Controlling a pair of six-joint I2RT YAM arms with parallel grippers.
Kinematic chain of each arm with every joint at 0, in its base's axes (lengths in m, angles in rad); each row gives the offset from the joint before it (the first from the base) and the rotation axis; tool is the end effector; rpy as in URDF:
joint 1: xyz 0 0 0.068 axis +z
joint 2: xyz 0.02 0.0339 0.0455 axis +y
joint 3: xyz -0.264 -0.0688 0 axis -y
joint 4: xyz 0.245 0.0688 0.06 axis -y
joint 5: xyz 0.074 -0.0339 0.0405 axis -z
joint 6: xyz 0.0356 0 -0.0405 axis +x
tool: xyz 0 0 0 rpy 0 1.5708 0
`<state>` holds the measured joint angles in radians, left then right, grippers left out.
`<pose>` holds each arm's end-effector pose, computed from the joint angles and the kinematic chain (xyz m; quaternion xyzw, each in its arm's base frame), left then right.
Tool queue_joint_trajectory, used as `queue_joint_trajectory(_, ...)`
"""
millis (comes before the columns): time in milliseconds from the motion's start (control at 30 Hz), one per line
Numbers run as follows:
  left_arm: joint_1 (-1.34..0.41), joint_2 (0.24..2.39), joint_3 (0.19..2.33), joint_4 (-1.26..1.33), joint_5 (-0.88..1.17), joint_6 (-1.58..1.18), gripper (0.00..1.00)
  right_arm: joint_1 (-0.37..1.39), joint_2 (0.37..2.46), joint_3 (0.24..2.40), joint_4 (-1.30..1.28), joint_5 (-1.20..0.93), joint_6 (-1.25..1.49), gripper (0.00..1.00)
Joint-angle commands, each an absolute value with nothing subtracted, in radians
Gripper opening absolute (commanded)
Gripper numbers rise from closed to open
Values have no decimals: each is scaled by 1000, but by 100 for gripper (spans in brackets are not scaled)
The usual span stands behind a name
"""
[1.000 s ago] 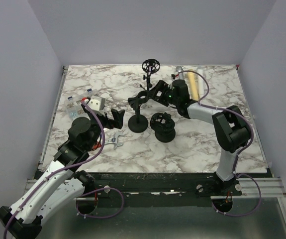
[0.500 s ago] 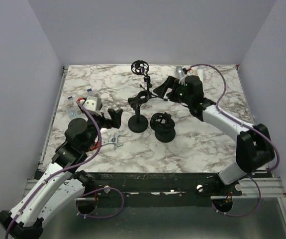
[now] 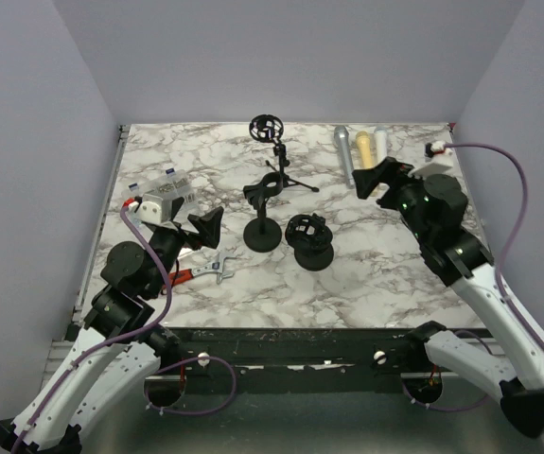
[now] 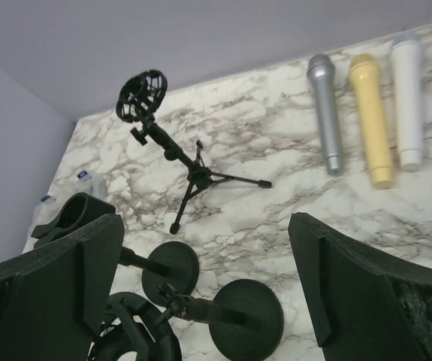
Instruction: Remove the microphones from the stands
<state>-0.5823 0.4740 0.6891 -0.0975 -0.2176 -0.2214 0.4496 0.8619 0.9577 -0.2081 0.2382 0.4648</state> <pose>0.1042 -0.0594 0.3577 0.0387 0.6642 -0.2242 0.7120 0.1785 0.0768 0.3849 0.0848 0.7398 0.2126 0.6327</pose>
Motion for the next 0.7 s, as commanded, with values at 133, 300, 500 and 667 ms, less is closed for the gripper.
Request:
queue_joint_trajectory(133, -578, 354, 721, -92, -294, -186, 99, 448, 508, 965, -431, 418, 409, 100)
queue_joint_trajectory(300, -577, 287, 811, -158, -311, -149, 99, 448, 422, 1044, -569, 472, 400, 100)
queue_joint_trajectory(500, -577, 185, 910, -272, -360, -126, 99, 448, 375, 1135, -683, 507, 382, 100)
queue_joint_trajectory(667, -577, 123, 979, -338, -390, -119, 99, 448, 326, 1180, -697, 520, 371, 100)
